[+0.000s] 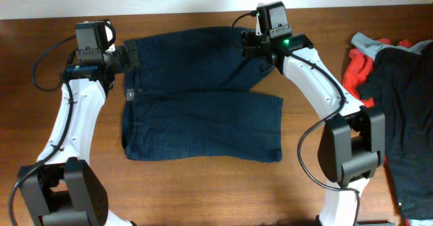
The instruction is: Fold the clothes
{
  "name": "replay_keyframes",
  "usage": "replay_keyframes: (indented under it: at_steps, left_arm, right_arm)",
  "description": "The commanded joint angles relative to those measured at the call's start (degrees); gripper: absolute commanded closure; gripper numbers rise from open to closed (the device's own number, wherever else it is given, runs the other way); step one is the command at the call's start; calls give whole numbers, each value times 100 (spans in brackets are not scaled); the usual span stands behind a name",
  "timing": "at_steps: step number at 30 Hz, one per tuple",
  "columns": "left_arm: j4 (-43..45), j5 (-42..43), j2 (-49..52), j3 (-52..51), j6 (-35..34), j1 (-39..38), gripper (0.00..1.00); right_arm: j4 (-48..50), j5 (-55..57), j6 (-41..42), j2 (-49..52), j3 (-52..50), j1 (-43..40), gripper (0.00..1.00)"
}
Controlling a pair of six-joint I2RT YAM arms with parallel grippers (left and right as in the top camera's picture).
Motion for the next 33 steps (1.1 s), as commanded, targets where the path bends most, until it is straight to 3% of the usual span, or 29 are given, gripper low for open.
replay_keyframes:
  at_steps: [1, 10, 28, 33]
  left_arm:
    - [7, -61, 4, 33, -50, 22, 1]
    - [7, -63, 4, 33, -50, 22, 1]
    - [7, -61, 4, 33, -50, 22, 1]
    - [7, -61, 4, 33, -50, 22, 1]
  right_arm:
    - [179, 258, 70, 562, 37, 0, 28]
    - [1211, -31, -140, 1263, 39, 219, 28]
    - [498, 251, -144, 1314, 37, 236, 29]
    - [817, 46, -439, 1314, 37, 249, 29]
